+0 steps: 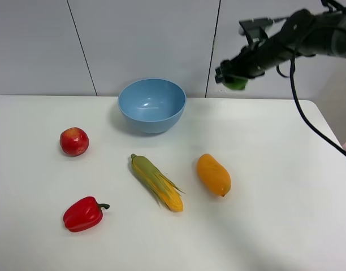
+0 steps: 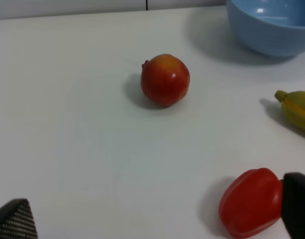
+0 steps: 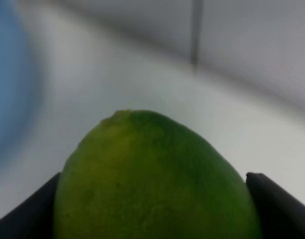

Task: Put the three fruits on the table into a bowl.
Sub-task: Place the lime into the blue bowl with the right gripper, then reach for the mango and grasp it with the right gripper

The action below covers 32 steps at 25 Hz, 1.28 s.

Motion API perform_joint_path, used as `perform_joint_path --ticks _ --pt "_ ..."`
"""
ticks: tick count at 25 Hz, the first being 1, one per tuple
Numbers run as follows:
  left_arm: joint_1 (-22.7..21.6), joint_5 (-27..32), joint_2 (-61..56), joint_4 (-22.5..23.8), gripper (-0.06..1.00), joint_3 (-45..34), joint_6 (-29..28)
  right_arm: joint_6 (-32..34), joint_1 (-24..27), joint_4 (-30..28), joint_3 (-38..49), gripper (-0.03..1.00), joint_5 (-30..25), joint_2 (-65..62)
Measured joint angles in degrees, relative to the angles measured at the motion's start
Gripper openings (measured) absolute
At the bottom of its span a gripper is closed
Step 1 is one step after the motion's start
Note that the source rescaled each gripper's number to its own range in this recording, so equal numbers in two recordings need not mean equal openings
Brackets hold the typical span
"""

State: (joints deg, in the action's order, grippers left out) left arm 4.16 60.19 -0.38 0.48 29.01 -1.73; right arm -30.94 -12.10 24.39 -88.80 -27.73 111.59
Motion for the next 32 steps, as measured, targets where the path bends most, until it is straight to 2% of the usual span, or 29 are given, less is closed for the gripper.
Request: perform_joint_path --ticks 6,10,16,17,19,20,21,22,26,32 --pt "0.0 0.0 0.0 0.0 1.0 0.0 0.0 0.06 -8.35 0.48 -18.43 0.1 -4.1 7.48" --pt "0.0 0.0 0.0 0.0 1.0 0.0 0.0 0.18 -12.84 1.73 -23.59 0.1 -3.79 15.93" --pt "0.0 0.0 0.0 0.0 1.0 0.0 0.0 0.42 -16.49 2.81 -25.44 0.1 -2.53 24.74" --pt "0.0 0.0 0.0 0.0 1.0 0.0 0.0 0.81 -16.75 2.86 -25.5 0.18 -2.36 25.29" --pt "0.0 0.0 0.0 0.0 1.0 0.0 0.01 3.22 -17.14 3.41 -25.6 0.58 -0.76 25.94" --pt "0.0 0.0 0.0 0.0 1.0 0.0 0.01 4.29 -17.2 3.64 -25.6 0.73 -0.34 25.94" --pt "0.0 0.0 0.0 0.0 1.0 0.0 0.01 5.36 -17.26 3.94 -25.67 0.84 -0.25 25.94" --pt "0.0 0.0 0.0 0.0 1.0 0.0 0.01 6.22 -17.26 3.99 -25.72 0.9 -0.25 25.8" --pt "0.0 0.0 0.0 0.0 1.0 0.0 0.01 7.19 -17.26 3.66 -25.72 0.98 -3.86 23.73" --pt "0.0 0.0 0.0 0.0 1.0 0.0 0.01 11.81 -18.52 -1.75 -25.04 0.99 -12.36 13.04"
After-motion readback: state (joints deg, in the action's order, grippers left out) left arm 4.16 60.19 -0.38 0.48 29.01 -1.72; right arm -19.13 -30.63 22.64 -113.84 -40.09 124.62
